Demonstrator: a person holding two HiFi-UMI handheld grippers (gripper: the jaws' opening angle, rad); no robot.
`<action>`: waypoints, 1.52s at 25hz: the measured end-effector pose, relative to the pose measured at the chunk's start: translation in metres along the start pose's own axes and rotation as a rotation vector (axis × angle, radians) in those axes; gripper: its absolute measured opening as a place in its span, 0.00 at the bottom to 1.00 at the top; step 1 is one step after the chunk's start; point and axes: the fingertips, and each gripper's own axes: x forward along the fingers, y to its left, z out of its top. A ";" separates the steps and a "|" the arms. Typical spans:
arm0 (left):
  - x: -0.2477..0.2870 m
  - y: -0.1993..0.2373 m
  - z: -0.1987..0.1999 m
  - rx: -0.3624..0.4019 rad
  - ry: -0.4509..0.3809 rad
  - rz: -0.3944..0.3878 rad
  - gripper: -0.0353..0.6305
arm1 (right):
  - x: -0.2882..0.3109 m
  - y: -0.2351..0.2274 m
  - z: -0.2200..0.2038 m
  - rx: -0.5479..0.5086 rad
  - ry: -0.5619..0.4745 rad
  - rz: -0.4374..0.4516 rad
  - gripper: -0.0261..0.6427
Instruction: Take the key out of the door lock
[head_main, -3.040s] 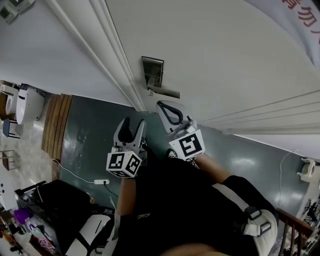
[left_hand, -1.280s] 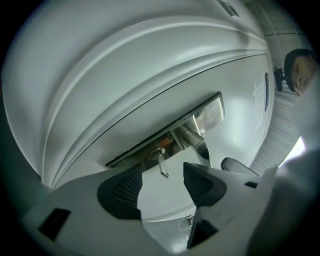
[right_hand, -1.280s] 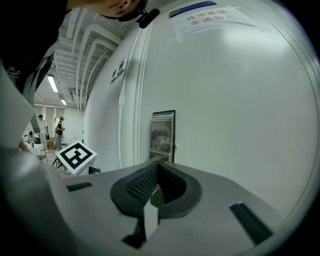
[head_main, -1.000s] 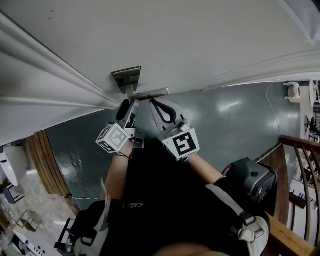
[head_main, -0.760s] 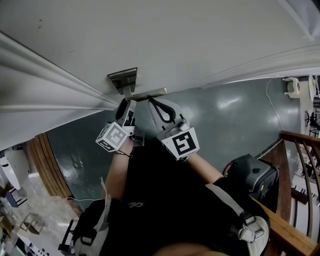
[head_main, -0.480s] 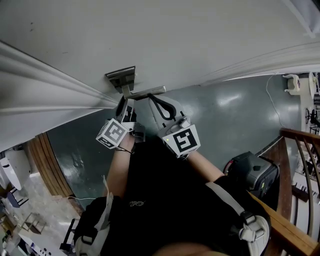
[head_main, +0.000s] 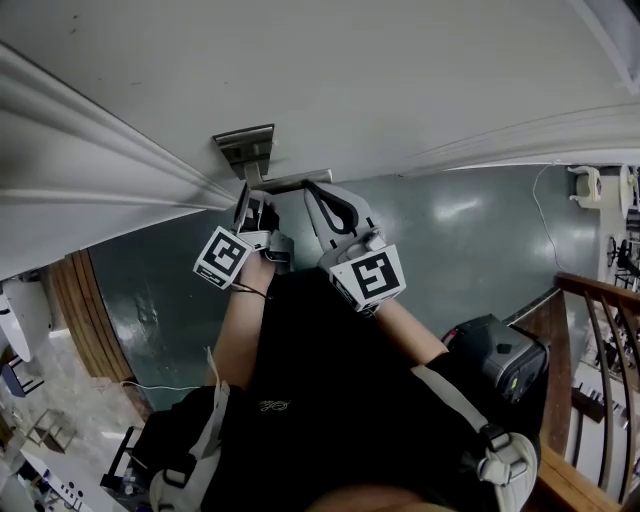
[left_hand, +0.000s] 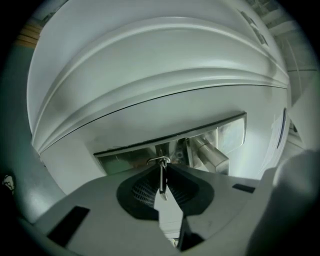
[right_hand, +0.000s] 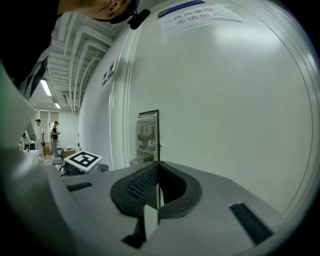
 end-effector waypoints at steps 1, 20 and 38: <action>0.000 0.000 0.000 -0.003 -0.008 0.002 0.14 | -0.001 0.000 0.000 0.000 -0.001 0.005 0.05; -0.001 -0.001 -0.005 -0.177 -0.128 0.004 0.11 | -0.018 -0.008 0.001 0.037 -0.006 0.033 0.05; -0.003 0.000 -0.003 -0.177 -0.180 0.012 0.11 | -0.023 0.003 0.005 0.022 -0.017 0.043 0.05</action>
